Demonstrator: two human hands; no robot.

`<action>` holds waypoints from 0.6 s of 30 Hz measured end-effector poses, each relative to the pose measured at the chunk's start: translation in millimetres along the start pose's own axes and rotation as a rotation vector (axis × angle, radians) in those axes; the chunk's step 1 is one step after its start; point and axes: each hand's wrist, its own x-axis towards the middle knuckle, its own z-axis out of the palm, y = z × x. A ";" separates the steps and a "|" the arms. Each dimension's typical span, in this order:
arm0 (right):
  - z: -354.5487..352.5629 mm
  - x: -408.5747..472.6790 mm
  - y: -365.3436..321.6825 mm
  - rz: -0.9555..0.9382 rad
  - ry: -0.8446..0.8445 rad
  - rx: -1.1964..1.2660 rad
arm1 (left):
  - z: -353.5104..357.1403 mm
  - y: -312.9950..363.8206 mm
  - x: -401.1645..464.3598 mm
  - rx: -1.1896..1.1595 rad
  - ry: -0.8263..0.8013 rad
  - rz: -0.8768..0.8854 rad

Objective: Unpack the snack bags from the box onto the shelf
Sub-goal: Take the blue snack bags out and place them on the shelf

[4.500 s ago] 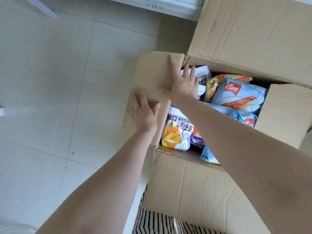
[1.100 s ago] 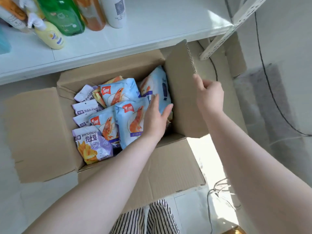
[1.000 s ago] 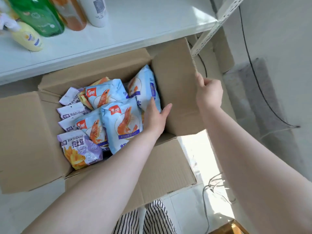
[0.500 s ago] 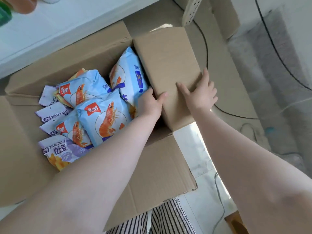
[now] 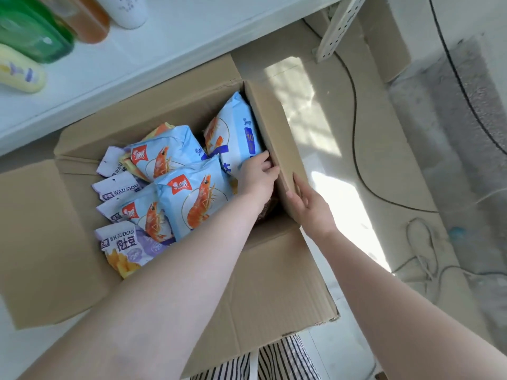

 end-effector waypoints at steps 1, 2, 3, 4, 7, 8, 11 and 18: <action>0.1 1.8 -2.7 0.002 0.005 -0.015 | -8.2 2.7 -9.9 0.001 -0.010 0.042; 0.7 3.3 -6.1 0.002 0.015 -0.041 | -16.0 4.3 -22.5 0.001 -0.002 0.108; 1.7 3.7 -10.1 0.006 0.028 -0.080 | -24.2 3.3 -36.2 -0.006 0.031 0.181; 2.7 4.1 -14.0 0.016 0.049 -0.126 | -33.0 -0.3 -49.7 0.002 0.102 0.239; 7.4 -0.3 -28.1 0.039 0.166 -0.270 | -66.2 -26.4 -81.3 0.082 0.431 0.301; 10.4 -3.3 -33.6 0.022 0.220 -0.280 | -78.3 -36.3 -88.5 0.140 0.544 0.296; 26.5 -13.0 -52.1 -0.144 0.312 -0.338 | -109.8 -63.8 -97.7 0.235 0.694 0.138; 95.0 -32.1 -69.5 -0.049 0.101 -0.257 | -131.0 -101.4 -92.0 -0.097 0.327 -0.162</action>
